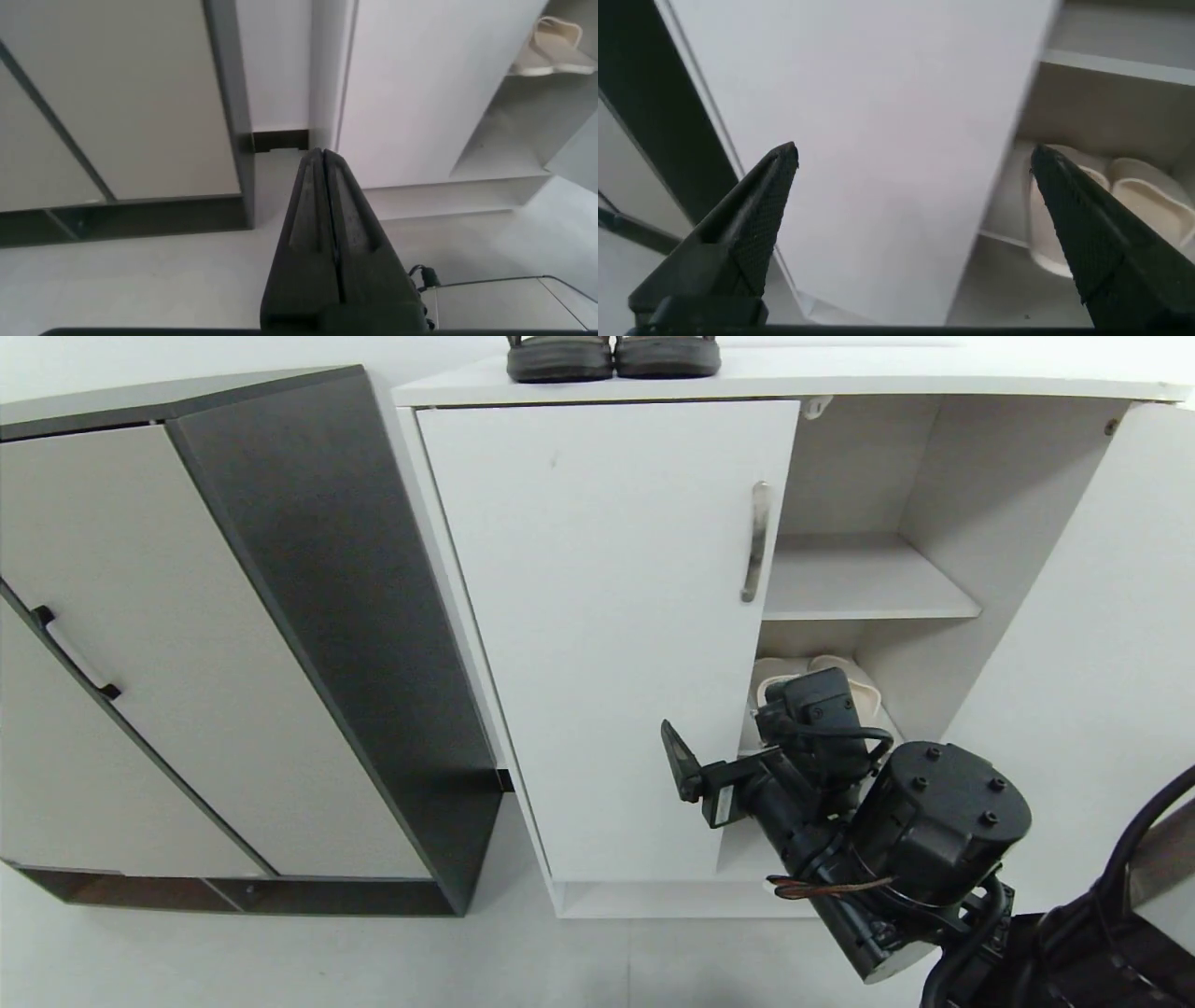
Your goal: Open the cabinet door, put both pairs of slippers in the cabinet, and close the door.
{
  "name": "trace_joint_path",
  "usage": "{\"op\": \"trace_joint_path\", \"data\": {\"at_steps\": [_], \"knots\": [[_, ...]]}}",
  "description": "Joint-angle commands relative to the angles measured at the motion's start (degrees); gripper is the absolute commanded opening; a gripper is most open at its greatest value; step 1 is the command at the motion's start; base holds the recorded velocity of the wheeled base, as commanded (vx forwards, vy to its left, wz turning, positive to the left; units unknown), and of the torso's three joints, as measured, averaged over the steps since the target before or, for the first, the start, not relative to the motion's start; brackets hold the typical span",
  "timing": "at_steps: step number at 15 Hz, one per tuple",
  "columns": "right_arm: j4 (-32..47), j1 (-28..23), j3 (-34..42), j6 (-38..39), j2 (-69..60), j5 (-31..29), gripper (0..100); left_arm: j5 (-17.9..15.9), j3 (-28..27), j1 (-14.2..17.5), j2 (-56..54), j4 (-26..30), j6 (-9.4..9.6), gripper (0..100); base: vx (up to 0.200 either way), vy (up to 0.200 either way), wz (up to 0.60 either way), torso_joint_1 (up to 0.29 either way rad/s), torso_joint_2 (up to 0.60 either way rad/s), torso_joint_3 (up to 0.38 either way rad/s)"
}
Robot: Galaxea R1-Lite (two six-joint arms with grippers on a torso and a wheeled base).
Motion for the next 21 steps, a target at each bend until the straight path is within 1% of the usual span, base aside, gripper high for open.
{"op": "trace_joint_path", "data": {"at_steps": [1, 2, 4, 5, 6, 7, 13, 14, 16, 18, 21], "knots": [[0.0, -0.2, 1.0, 0.0, -0.8, 0.3, 100, 0.0, 0.0, 0.0, 0.0, 0.0, 0.00, 0, 0.000, 0.200, 0.00, -0.002, 0.00, 0.002], [0.0, -0.2, 1.9, 0.0, -1.1, 2.4, 100, 0.0, 0.0, 0.0, 0.0, 0.0, 0.00, 0, 0.000, 0.200, 0.00, 0.002, 0.00, 0.002], [0.4, -0.7, 2.1, 0.0, -1.1, 2.5, 100, 0.0, 0.0, 0.0, 0.0, 0.0, 0.00, 0, 0.000, 0.200, 0.00, 0.000, 0.00, 0.000], [-1.2, -1.4, 3.8, 0.2, -1.4, 5.5, 100, 0.0, 0.0, 0.0, 0.0, 0.0, -0.09, 0, 0.000, 0.000, 0.00, 0.000, 0.00, 0.000], [-1.6, -2.0, 4.7, 0.0, -1.7, 6.9, 100, 0.0, 0.0, 0.0, 0.0, 0.0, -0.09, 0, 0.000, 0.000, 0.00, 0.000, 0.00, 0.000], [-1.8, -2.6, 4.8, 0.0, -1.8, 7.0, 100, 0.0, 0.0, 0.0, 0.0, 0.0, 0.00, 0, 0.000, 0.000, 0.00, 0.000, 0.00, 0.000], [-2.3, -2.6, 4.8, -0.9, -1.7, 7.1, 100, 0.0, 0.0, 0.0, 0.0, 0.0, 0.09, 0, 0.000, 0.000, 0.00, 0.000, 0.00, 0.000], [-2.6, -1.8, 5.6, -2.7, -1.6, 7.3, 100, 0.0, 0.0, 0.0, 0.0, 0.0, 0.09, 0, 0.000, 0.000, 0.00, 0.000, 0.00, 0.000], [-2.6, -1.0, 5.9, -3.8, -1.5, 7.1, 100, 0.0, 0.0, 0.0, 0.0, 0.0, 0.09, 0, 0.000, 0.000, 0.00, 0.033, -0.06, -0.016], [-2.6, -1.1, 5.8, -3.8, -1.6, 7.1, 100, 0.0, 0.0, 0.0, 0.1, 0.0, 0.09, 0, 0.000, 0.000, 0.00, 0.146, -0.18, -0.063], [-2.7, -1.1, 5.7, -3.8, -1.6, 7.1, 100, 0.0, 0.0, 0.0, 0.0, 0.0, 0.00, 0, 0.000, 0.000, 0.00, 0.212, -0.18, -0.242]]}}
